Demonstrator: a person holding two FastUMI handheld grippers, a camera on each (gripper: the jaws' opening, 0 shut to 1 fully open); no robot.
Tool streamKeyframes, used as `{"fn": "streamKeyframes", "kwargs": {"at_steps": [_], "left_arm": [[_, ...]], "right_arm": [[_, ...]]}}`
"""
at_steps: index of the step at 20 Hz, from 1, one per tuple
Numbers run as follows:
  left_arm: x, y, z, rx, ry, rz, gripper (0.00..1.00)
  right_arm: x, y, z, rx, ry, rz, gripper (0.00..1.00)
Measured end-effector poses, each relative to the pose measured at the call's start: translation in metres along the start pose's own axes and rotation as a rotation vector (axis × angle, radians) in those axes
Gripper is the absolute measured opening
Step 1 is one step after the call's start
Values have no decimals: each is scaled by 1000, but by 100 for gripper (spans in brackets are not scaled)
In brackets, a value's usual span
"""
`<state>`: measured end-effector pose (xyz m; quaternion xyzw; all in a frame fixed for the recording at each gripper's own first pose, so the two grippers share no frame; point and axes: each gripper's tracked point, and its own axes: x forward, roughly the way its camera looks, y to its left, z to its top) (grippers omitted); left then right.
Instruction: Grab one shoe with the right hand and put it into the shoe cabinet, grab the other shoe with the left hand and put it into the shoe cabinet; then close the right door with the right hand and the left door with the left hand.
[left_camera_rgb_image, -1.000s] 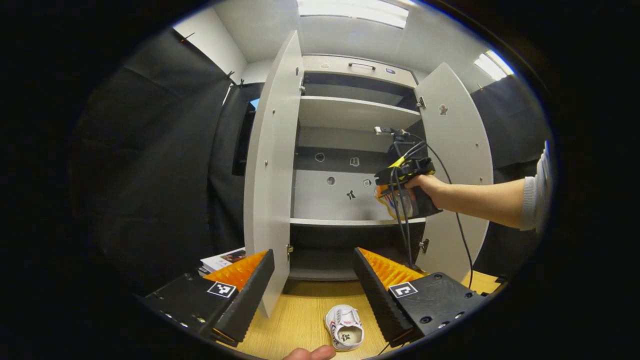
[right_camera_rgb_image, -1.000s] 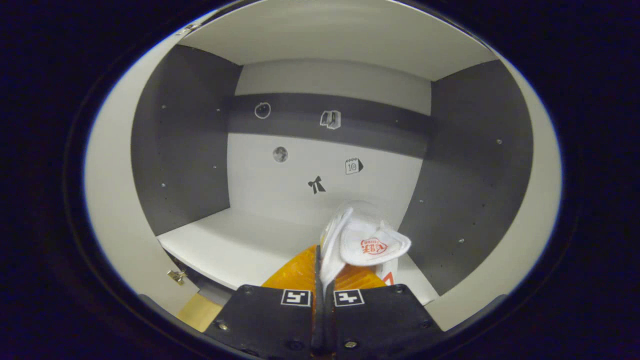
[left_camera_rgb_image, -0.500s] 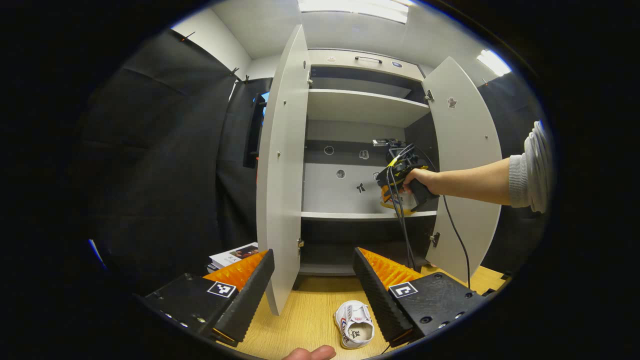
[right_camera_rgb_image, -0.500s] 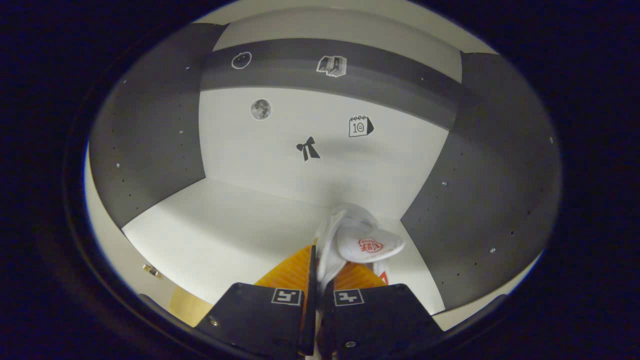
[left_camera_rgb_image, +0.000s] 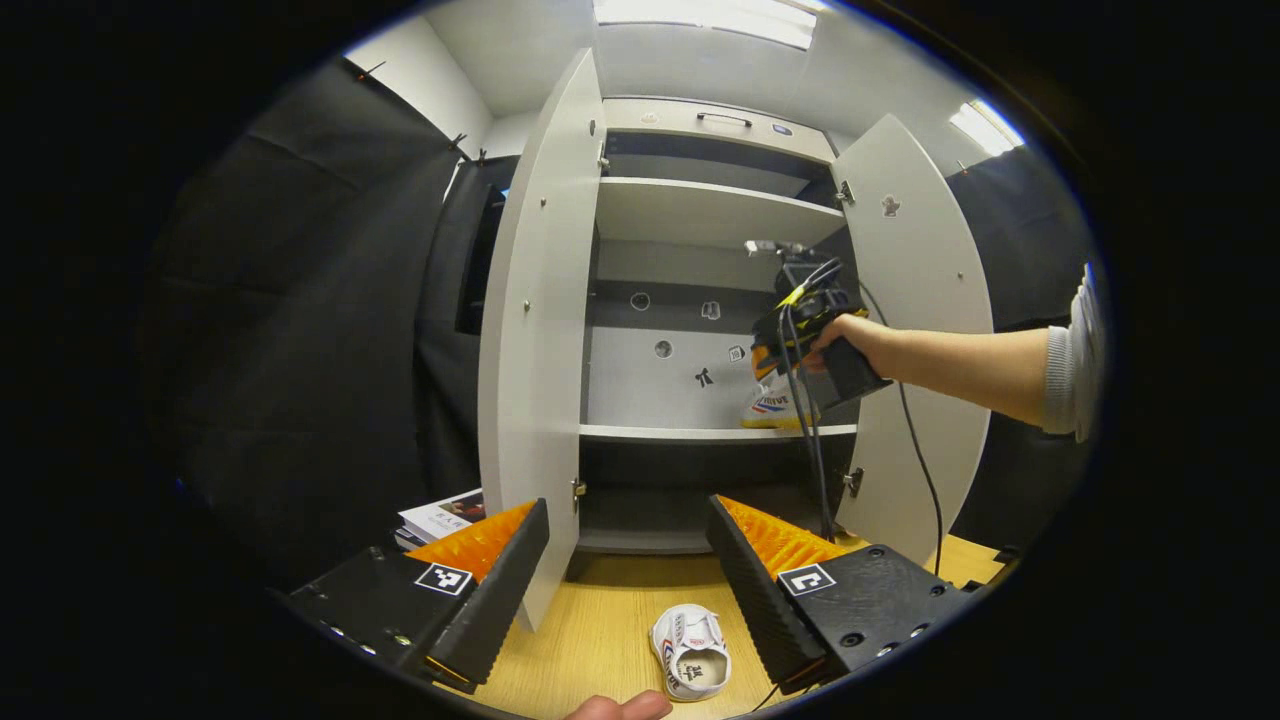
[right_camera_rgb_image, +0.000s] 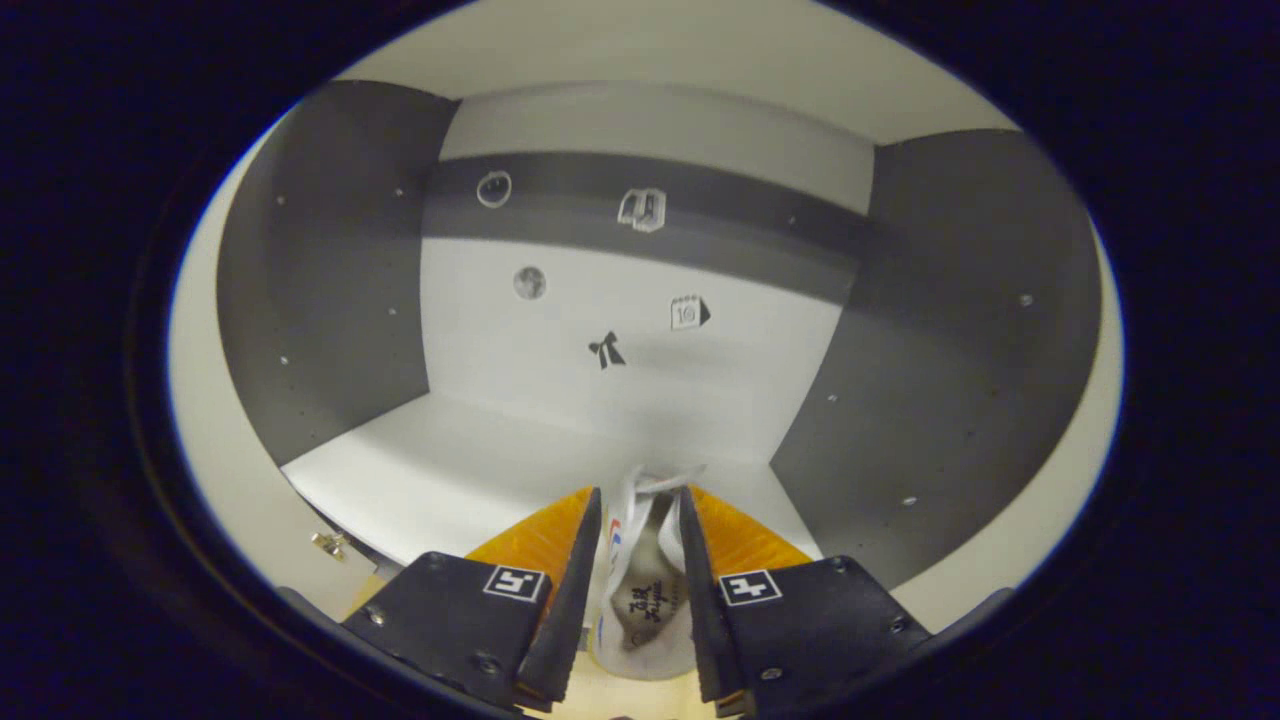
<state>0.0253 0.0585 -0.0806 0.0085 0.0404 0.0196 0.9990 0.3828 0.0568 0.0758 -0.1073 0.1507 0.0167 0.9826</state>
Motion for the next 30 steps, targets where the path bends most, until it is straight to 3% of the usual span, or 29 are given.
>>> {"fn": "streamKeyframes", "kwargs": {"at_steps": [1, 4, 7, 10, 14, 19, 21, 30], "left_arm": [[1, -2, -2, 2, 5, -7, 95], [4, -10, -2, 14, 1, -27, 95], [6, -13, -11, 20, 2, -19, 95], [7, -19, -24, -26, 11, -32, 95], [5, -30, -58, -76, 81, -72, 95], [0, -45, -137, -21, 278, -120, 95], [-1, -46, -170, -20, 361, -133, 95], [12, -30, -276, 23, 608, -94, 96]], "right_arm": [[-25, 1, 8, 14, -62, 14, 45], [-112, 5, 16, 41, -256, 48, 65], [-186, 8, -15, 70, -370, 62, 92], [-238, 3, -75, 105, -380, 5, 94], [-295, 16, -142, 115, -459, 15, 97], [-327, 5, -209, 89, -368, 29, 100], [-330, -10, -229, 93, -330, -5, 100], [-324, -47, -270, 152, -218, -81, 100]]}}
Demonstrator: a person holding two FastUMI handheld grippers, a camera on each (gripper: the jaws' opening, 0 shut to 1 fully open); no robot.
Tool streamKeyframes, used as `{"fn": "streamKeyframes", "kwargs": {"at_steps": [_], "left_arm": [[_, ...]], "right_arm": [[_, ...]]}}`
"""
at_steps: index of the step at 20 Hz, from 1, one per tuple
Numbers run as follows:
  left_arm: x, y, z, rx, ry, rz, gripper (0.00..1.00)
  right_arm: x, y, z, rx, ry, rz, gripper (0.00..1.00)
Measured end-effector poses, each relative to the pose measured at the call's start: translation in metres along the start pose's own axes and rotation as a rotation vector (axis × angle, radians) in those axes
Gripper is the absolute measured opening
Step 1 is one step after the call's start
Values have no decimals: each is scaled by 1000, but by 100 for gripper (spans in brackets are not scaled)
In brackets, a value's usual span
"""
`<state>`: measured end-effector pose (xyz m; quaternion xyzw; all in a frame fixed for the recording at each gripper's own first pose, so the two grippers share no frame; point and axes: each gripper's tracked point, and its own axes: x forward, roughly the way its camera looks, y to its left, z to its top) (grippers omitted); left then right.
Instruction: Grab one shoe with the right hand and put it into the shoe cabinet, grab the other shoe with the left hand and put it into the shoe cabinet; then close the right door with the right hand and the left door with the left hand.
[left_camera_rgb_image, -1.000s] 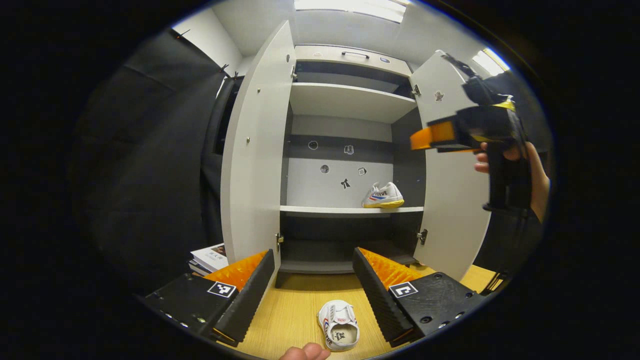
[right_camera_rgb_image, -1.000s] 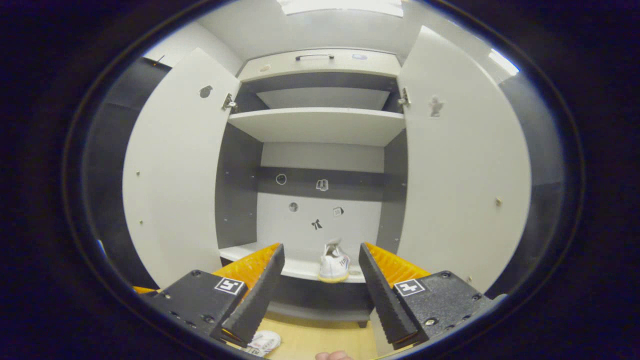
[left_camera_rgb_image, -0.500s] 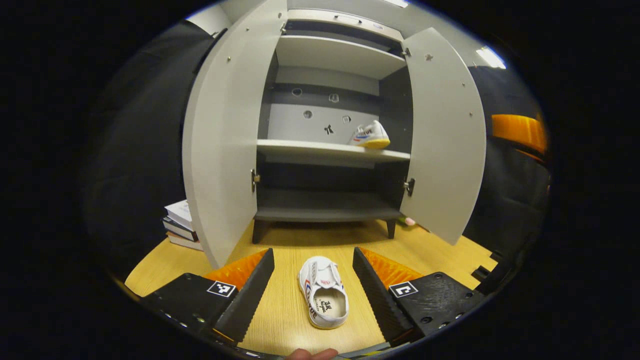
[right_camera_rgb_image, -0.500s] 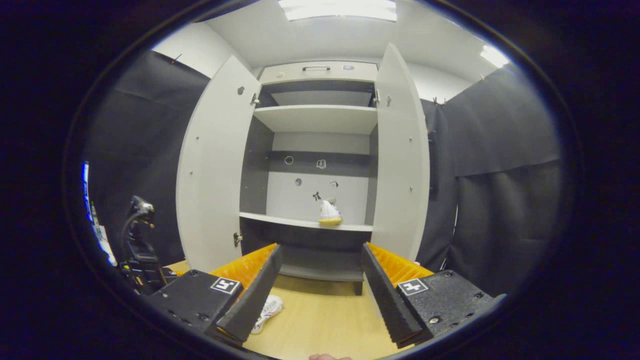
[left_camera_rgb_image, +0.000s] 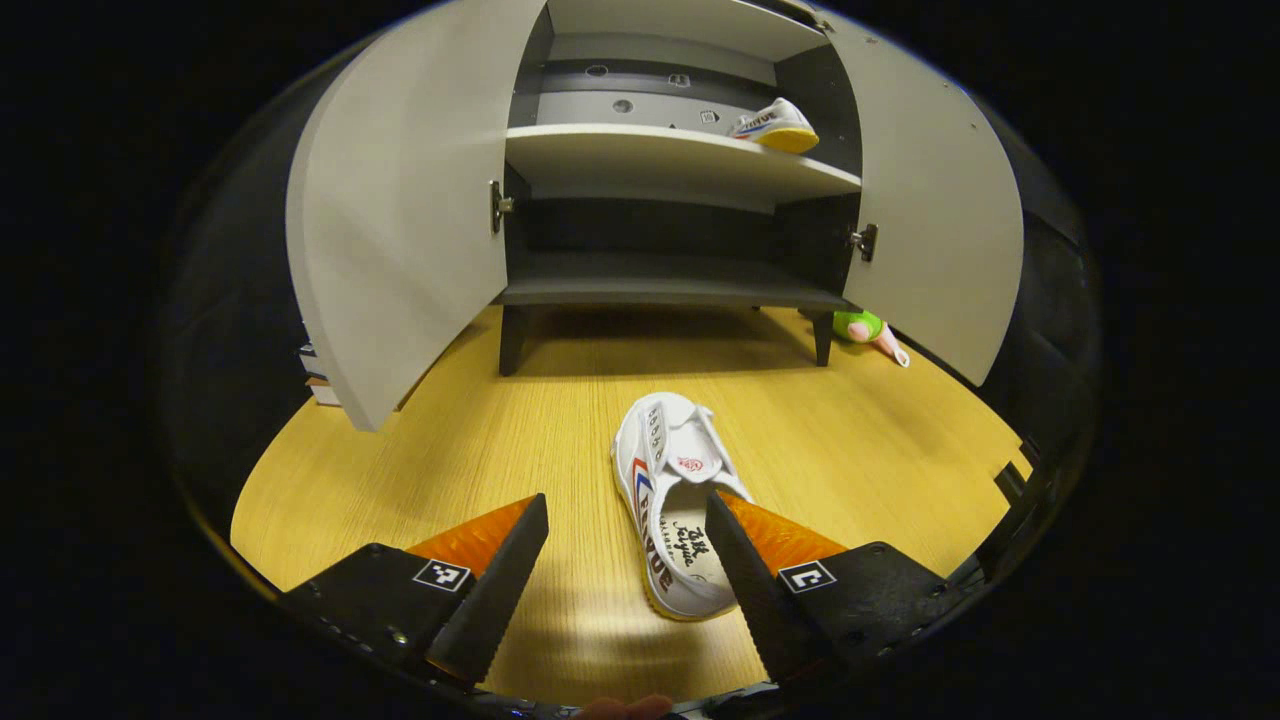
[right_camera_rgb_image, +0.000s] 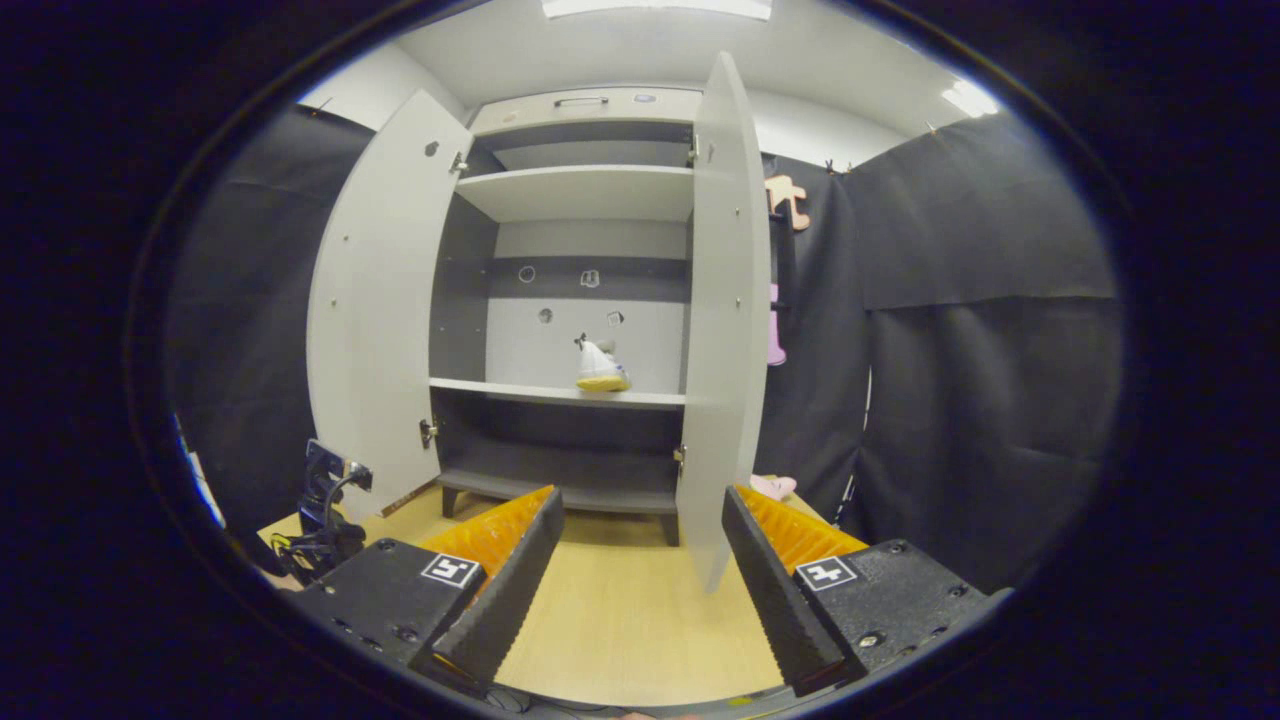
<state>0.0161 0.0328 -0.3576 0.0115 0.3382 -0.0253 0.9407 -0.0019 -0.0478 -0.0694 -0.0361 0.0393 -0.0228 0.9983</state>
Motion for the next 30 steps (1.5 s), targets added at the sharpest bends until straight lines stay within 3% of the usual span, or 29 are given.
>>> {"fn": "streamKeyframes", "kwargs": {"at_steps": [8, 14, 17, 19, 20, 21, 22, 23, 24, 26, 30], "left_arm": [[56, 10, -12, -16, 97, 6, 96], [85, 12, -4, -24, 94, -4, 95], [88, 6, 0, -26, 70, -9, 83], [91, 0, 2, -37, 54, -13, 64], [92, -1, 2, -38, 53, 5, 40], [94, 0, 4, -39, 46, 15, 30], [94, 7, 7, -24, 29, 57, 29], [96, 11, 2, -45, 43, 63, 37], [98, 12, 6, -66, 27, 58, 8], [92, 13, 3, -96, 35, 55, 0], [62, 14, 35, -108, -37, 75, 0]], "right_arm": [[17, -9, -17, 27, 54, -22, 99], [26, -11, -28, 5, 85, -31, 100], [31, -11, -33, 2, 98, -33, 100], [34, -10, -37, 5, 107, -34, 100], [35, -10, -37, 6, 108, -34, 100], [34, -9, -38, 4, 108, -35, 100], [34, -9, -38, 1, 107, -36, 100], [34, -9, -40, -4, 108, -36, 100], [34, -10, -41, -9, 108, -35, 100], [32, -10, -42, -13, 110, -32, 100], [26, -7, -37, -10, 96, -14, 100]]}}
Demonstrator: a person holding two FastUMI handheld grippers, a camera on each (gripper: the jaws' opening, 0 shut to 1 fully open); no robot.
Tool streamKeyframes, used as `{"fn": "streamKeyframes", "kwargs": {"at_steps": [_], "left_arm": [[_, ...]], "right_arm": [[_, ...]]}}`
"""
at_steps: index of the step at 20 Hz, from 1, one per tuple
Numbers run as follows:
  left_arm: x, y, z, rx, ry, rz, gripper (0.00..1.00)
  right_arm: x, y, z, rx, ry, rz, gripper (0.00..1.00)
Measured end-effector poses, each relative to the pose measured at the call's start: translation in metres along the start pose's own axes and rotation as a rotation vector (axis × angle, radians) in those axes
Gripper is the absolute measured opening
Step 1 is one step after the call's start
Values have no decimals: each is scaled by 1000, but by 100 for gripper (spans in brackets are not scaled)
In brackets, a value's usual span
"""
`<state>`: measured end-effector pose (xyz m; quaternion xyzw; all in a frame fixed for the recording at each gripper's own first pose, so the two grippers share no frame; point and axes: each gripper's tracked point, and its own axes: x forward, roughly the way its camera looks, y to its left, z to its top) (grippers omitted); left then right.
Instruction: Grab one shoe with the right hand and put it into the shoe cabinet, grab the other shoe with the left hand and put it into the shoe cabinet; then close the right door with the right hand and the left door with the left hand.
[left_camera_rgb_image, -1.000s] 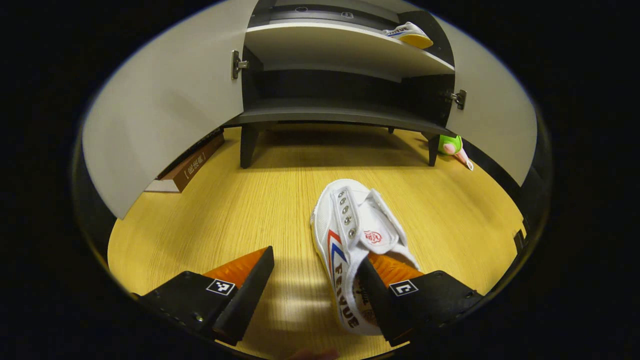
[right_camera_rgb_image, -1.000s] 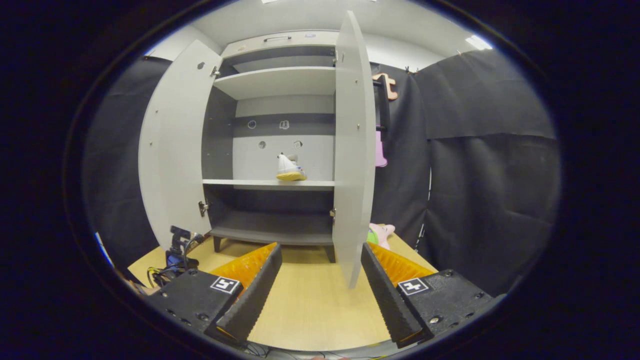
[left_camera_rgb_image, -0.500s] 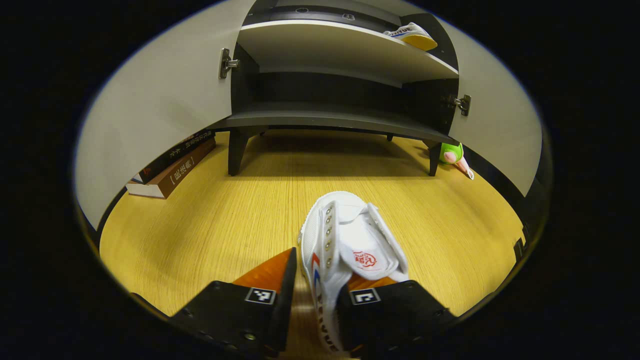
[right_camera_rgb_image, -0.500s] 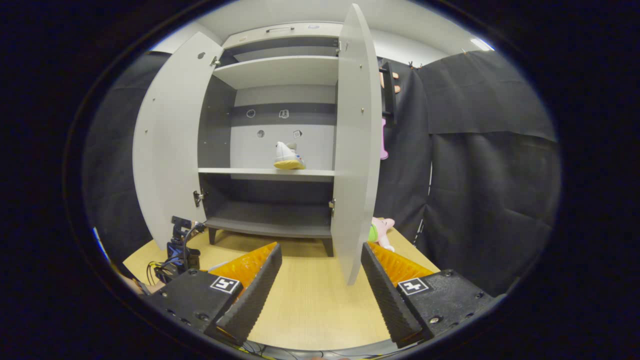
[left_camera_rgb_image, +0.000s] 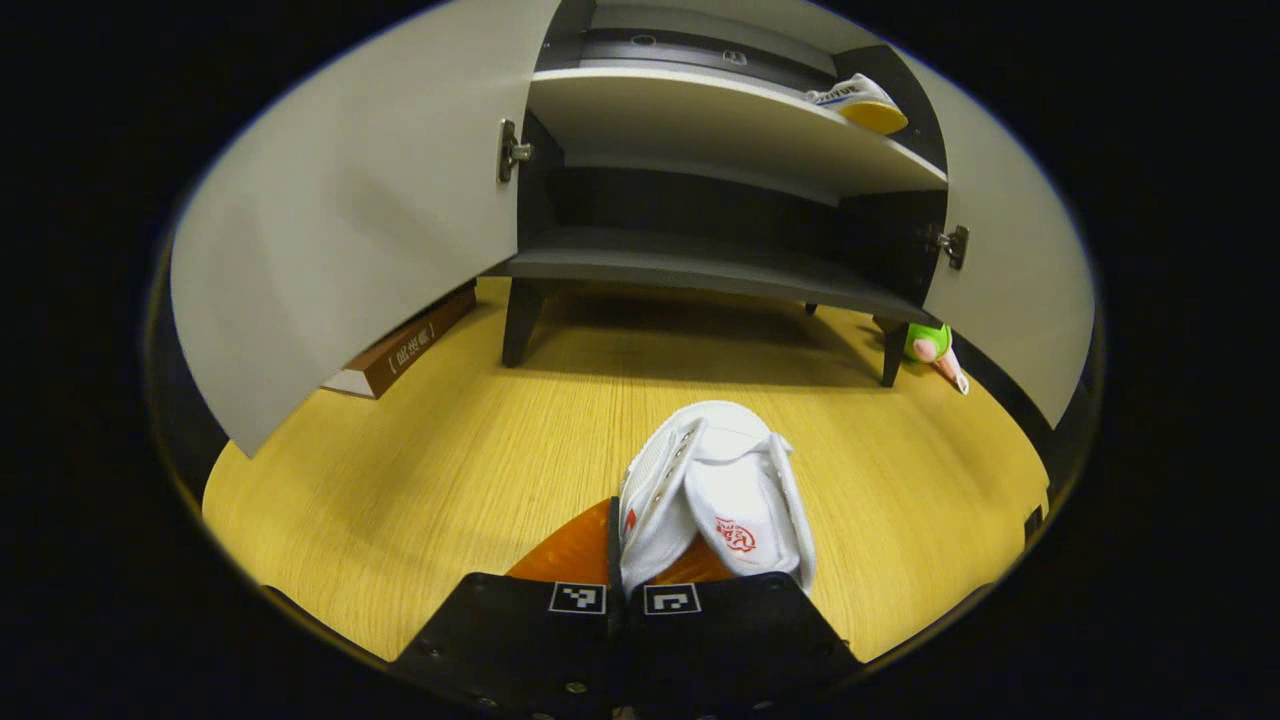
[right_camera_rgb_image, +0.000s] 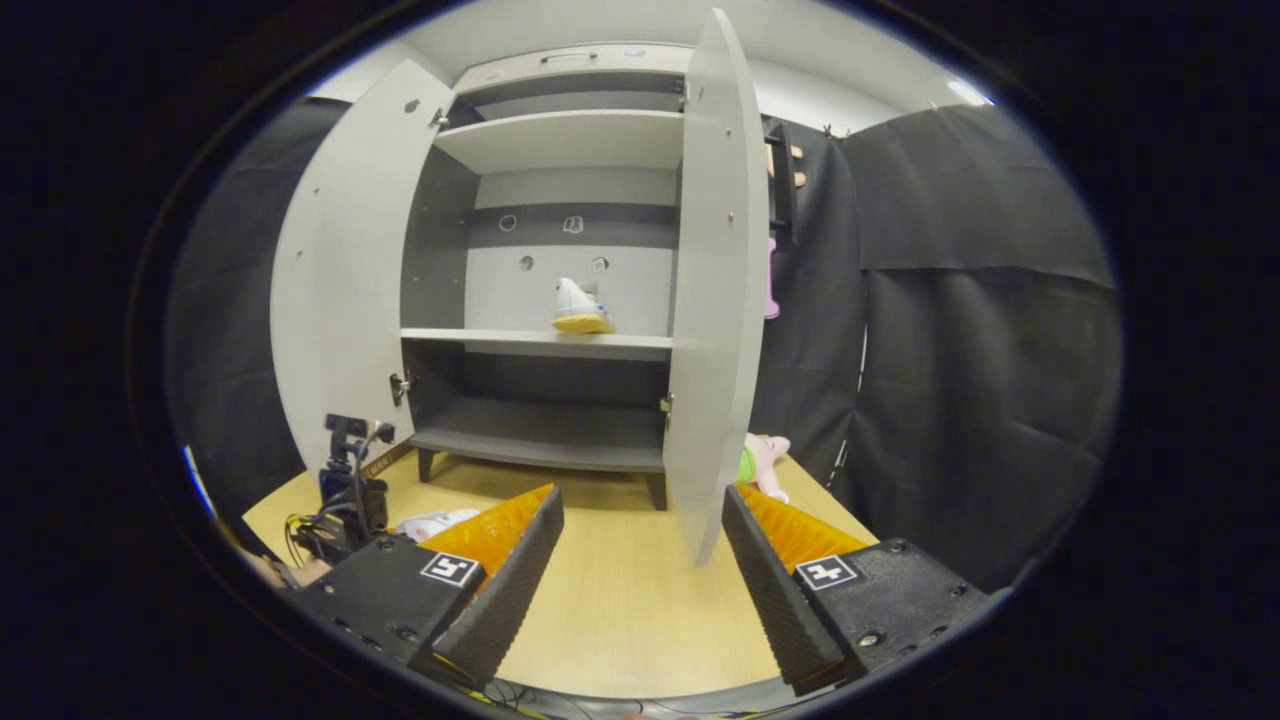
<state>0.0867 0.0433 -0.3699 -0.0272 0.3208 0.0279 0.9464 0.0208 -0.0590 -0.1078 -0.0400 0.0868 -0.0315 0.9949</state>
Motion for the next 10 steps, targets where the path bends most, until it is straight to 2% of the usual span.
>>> {"fn": "streamKeyframes", "kwargs": {"at_steps": [7, 10], "left_arm": [[-77, -26, 136, -23, -199, 12, 0], [-89, -50, 190, -60, -239, -31, 0]], "right_arm": [[-14, 15, 7, -1, -36, 93, 100], [-16, 17, 14, -9, -67, 111, 100]]}}
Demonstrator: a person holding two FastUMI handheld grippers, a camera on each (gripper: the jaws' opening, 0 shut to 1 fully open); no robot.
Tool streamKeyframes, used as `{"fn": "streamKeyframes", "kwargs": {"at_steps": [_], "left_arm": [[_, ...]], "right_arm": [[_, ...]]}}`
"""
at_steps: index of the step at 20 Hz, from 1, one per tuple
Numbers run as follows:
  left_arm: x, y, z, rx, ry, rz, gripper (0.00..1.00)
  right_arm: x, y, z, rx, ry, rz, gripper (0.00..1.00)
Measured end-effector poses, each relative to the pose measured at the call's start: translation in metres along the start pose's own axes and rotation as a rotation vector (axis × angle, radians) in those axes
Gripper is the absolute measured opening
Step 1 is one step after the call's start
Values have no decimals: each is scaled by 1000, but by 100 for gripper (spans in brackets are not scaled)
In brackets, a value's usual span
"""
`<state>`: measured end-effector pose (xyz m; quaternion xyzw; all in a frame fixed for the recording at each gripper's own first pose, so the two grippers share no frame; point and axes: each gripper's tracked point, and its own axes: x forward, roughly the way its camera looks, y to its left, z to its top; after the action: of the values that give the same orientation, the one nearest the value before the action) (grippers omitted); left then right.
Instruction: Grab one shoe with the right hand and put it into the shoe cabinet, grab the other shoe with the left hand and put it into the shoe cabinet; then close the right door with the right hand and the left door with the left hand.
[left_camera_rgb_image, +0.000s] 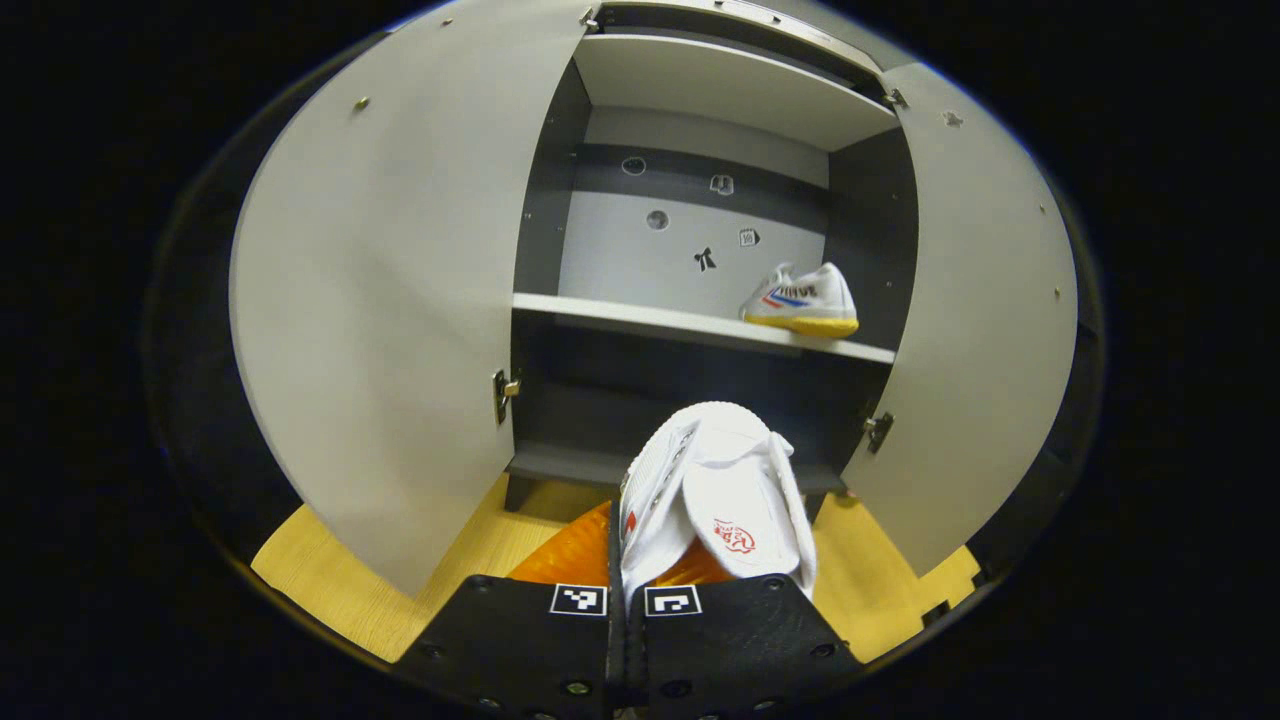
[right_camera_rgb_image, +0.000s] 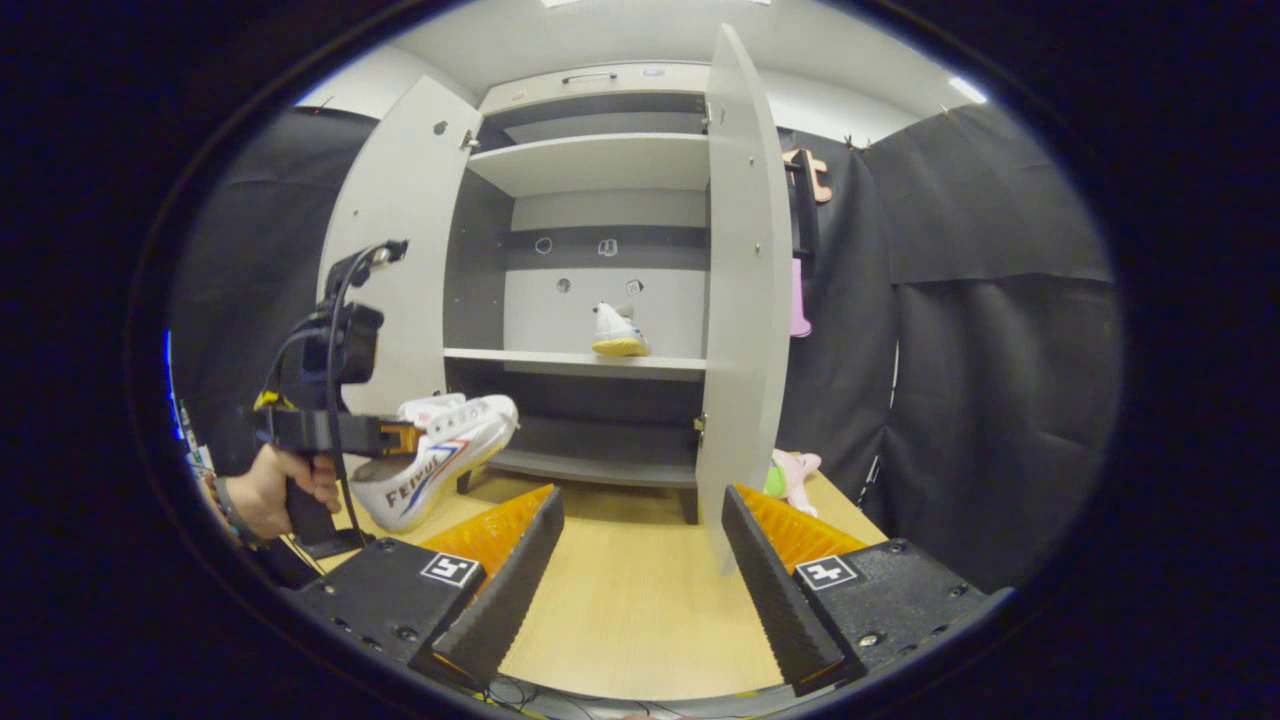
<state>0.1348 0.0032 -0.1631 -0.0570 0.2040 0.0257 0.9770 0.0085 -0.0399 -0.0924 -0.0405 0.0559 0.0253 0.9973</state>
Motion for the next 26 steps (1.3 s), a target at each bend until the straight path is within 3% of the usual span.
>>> {"fn": "streamKeyframes", "kwargs": {"at_steps": [2, 6, 13, 18, 26], "left_arm": [[6, -13, 30, 2, -32, -10, 0], [29, -22, 75, -6, -73, 44, 0], [129, -2, 147, 3, -23, 152, 0], [184, 9, 151, 12, 73, 212, 0], [225, 0, 133, -22, 244, 222, 2]], "right_arm": [[1, 1, 6, 4, -21, 15, 100], [-1, 0, 15, 21, -55, 36, 100], [-1, -1, 15, 22, -59, 28, 99], [-1, -4, 14, 41, -61, -3, 100], [10, -23, 12, 47, -40, -49, 100]]}}
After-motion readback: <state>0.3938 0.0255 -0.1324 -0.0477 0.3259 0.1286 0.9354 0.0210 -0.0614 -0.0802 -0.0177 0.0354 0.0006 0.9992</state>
